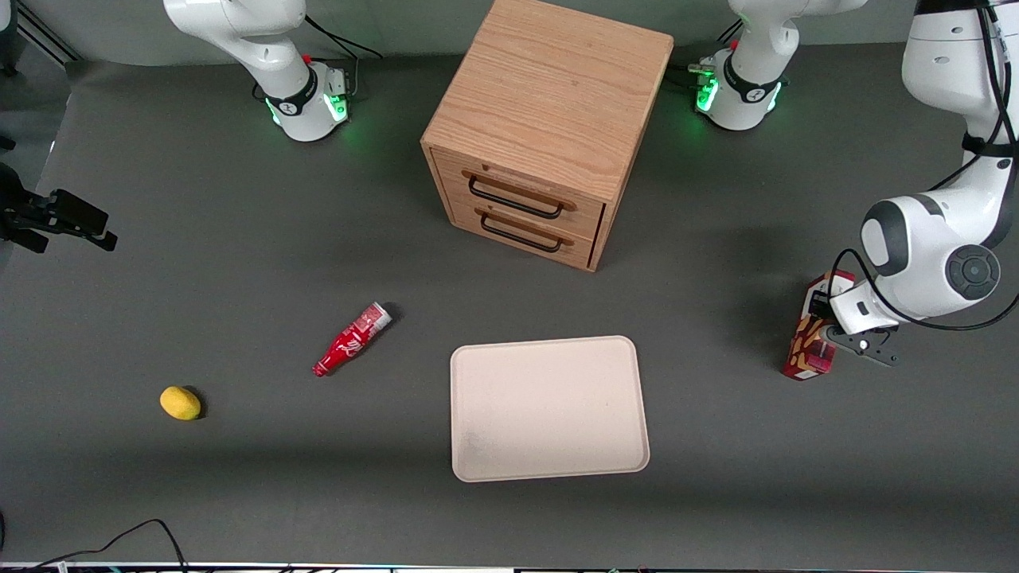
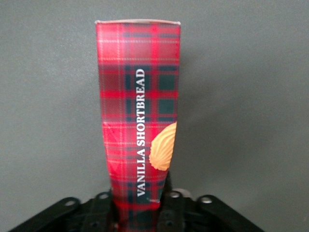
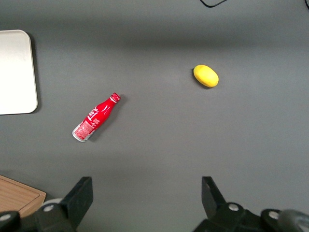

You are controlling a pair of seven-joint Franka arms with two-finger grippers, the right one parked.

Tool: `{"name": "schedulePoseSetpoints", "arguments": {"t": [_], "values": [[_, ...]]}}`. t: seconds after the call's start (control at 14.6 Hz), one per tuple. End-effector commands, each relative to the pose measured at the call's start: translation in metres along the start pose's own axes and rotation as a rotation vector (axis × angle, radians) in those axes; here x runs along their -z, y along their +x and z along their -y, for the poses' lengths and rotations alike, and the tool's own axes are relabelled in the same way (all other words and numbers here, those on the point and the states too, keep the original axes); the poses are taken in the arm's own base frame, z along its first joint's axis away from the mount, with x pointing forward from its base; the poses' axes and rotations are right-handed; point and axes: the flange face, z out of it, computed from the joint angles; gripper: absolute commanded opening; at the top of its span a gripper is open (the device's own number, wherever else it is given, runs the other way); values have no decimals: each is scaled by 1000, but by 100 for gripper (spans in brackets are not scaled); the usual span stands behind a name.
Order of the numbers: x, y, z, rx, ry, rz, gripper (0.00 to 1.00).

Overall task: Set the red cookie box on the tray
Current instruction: 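Close the left gripper on the cookie box's end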

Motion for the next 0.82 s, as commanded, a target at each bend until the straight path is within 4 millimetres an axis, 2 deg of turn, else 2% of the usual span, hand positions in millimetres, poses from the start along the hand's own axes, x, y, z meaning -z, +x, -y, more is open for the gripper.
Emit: {"name": "schedulePoseSetpoints", "arguments": {"t": [0.0,0.21,0.41,0.62,0.76], "values": [[-1,-2,-1,-6,-7,-16,0],[3,-1,0,-8,-11,-13,0],[29,3,4,-7,-4,-32,0],[94,16,13,-11,-34,-11,0],[152,24,15,-6,-70,26,0]]}}
